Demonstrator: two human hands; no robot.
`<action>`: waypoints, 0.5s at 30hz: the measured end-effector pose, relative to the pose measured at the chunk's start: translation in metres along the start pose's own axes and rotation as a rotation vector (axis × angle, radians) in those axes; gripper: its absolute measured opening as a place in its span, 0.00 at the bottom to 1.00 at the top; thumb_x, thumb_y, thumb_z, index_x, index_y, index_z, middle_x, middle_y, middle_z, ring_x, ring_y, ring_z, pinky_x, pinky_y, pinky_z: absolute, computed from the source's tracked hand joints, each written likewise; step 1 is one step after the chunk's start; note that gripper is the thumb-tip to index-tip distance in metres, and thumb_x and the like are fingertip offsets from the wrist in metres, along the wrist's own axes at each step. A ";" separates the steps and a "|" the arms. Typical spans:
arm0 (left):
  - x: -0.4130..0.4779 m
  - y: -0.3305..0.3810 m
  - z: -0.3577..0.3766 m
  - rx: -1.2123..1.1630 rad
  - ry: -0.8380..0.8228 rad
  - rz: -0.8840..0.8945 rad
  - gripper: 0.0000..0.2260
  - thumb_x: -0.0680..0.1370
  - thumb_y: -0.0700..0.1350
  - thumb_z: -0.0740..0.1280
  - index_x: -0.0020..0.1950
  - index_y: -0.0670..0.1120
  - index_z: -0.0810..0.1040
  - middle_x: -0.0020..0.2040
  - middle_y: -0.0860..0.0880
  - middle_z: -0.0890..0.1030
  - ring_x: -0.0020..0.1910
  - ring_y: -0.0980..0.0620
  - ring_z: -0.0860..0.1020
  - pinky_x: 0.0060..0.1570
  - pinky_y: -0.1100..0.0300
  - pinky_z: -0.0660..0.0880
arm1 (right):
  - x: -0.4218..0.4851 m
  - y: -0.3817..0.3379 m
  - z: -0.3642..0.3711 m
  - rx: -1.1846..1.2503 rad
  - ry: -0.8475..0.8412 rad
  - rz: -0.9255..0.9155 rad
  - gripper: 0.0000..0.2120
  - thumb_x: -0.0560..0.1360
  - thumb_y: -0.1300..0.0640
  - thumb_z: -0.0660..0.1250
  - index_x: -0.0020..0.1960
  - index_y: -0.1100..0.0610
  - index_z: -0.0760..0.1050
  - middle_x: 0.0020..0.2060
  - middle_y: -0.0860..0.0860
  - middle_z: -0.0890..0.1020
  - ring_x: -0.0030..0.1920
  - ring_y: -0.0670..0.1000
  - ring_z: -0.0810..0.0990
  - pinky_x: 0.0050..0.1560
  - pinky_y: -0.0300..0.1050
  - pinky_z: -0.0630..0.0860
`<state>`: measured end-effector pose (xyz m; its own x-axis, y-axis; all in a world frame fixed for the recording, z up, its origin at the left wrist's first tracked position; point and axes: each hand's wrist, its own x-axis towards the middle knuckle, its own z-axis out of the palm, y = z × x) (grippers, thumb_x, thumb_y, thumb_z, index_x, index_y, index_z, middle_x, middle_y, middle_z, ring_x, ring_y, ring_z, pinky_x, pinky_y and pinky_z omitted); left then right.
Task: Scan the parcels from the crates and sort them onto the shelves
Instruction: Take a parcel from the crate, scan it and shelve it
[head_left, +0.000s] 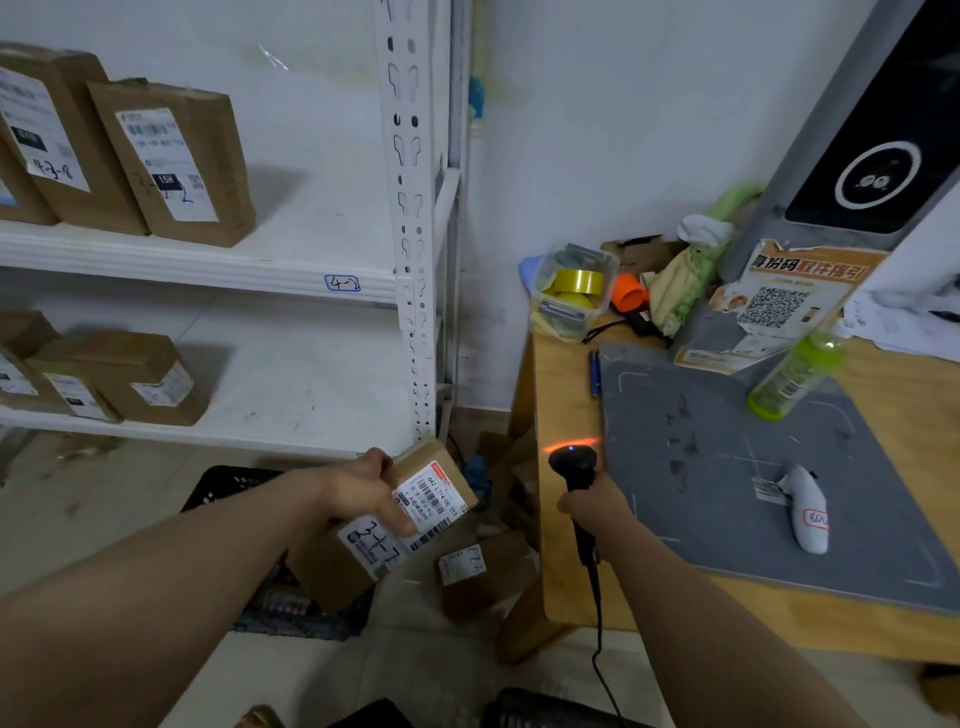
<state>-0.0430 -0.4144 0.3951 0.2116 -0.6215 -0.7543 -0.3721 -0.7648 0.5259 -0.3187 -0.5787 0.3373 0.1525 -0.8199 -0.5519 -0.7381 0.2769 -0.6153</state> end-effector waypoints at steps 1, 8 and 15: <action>0.001 -0.002 0.003 -0.031 0.004 0.008 0.43 0.61 0.44 0.84 0.68 0.50 0.61 0.56 0.45 0.84 0.51 0.44 0.85 0.55 0.44 0.82 | 0.005 0.005 0.000 -0.006 0.013 0.014 0.12 0.74 0.66 0.68 0.57 0.59 0.73 0.47 0.57 0.78 0.50 0.58 0.79 0.52 0.55 0.78; 0.001 -0.004 0.014 -0.162 0.061 0.018 0.42 0.65 0.39 0.82 0.68 0.50 0.57 0.59 0.45 0.81 0.58 0.43 0.80 0.62 0.43 0.78 | 0.028 0.023 0.002 -0.157 0.022 0.016 0.15 0.79 0.64 0.61 0.65 0.62 0.72 0.44 0.56 0.76 0.48 0.56 0.77 0.48 0.50 0.77; -0.006 0.002 0.022 -0.146 0.089 0.029 0.41 0.67 0.40 0.82 0.69 0.47 0.57 0.60 0.47 0.80 0.62 0.45 0.77 0.67 0.45 0.74 | 0.022 0.027 0.007 -0.240 -0.012 0.054 0.21 0.79 0.65 0.61 0.72 0.64 0.66 0.45 0.56 0.75 0.48 0.57 0.77 0.46 0.50 0.76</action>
<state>-0.0648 -0.4091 0.3919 0.2845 -0.6510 -0.7038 -0.2454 -0.7591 0.6029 -0.3309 -0.5855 0.3047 0.1149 -0.8008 -0.5879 -0.8802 0.1923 -0.4340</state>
